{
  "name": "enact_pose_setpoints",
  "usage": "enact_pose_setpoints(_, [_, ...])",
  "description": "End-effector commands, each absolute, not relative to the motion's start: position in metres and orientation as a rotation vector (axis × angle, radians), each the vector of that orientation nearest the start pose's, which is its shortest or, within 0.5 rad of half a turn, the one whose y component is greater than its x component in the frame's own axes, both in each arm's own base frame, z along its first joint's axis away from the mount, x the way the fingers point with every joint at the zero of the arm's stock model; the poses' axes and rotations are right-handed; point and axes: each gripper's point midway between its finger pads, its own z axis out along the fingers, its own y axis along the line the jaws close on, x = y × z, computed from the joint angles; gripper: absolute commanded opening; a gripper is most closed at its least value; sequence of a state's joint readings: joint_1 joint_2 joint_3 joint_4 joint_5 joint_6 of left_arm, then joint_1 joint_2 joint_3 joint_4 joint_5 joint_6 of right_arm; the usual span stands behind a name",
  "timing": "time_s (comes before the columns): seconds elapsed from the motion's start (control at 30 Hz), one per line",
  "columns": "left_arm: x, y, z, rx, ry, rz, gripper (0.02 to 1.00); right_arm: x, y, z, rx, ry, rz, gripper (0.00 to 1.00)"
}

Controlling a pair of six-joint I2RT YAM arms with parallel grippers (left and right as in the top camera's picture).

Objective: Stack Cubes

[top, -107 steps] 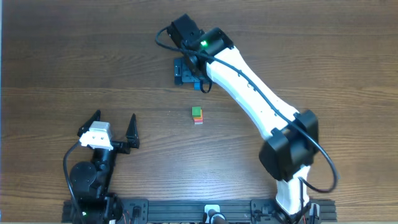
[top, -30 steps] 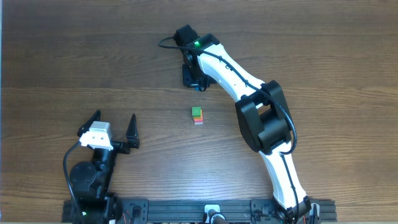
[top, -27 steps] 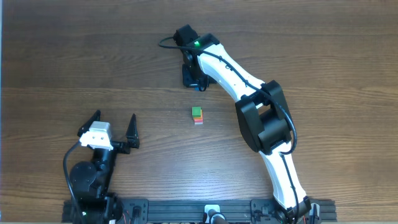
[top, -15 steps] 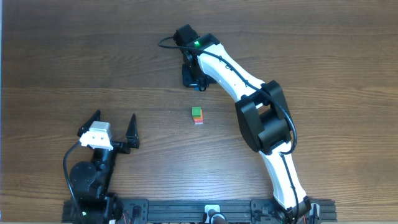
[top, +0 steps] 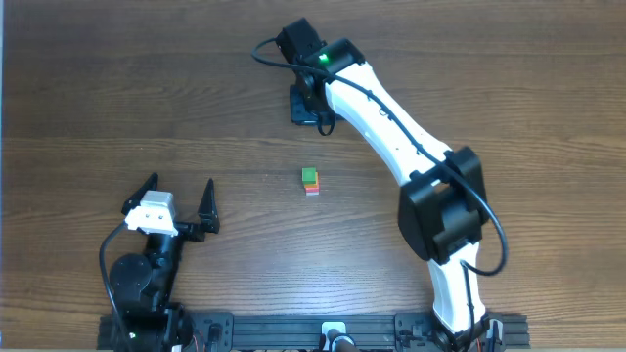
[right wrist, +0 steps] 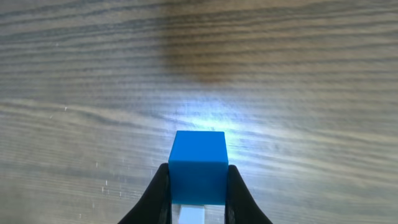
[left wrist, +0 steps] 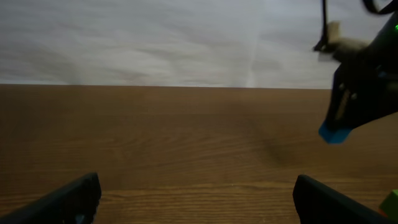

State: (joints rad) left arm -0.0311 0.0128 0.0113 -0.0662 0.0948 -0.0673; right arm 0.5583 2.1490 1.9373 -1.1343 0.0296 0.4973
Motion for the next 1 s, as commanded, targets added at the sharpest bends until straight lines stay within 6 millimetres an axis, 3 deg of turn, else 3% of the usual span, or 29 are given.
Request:
enact_pose_setpoints(0.03, [0.245, -0.024, 0.159, 0.058, 1.639, -0.145, 0.998, 0.393, 0.245, 0.147, -0.066, 2.854, 0.131, 0.012])
enact_pose_setpoints(0.2, [0.245, -0.024, 0.159, 0.058, 1.639, -0.145, 0.998, 0.366, 0.251, 0.171, -0.095, 2.856, 0.145, 0.009])
enact_pose_setpoints(0.4, [0.245, -0.024, 0.159, 0.058, 1.639, -0.145, 0.998, 0.337, 0.257, 0.181, -0.113, 2.867, 0.156, 0.012])
enact_pose_setpoints(0.73, [0.245, -0.024, 0.159, 0.058, 1.639, -0.145, 1.0, 0.283, 0.246, 0.154, -0.05, 2.93, 0.143, 0.012])
enact_pose_setpoints(1.0, [0.245, -0.024, 0.159, 0.058, 1.639, -0.145, 1.0, 0.28, 0.254, 0.152, -0.078, 2.929, 0.157, 0.009])
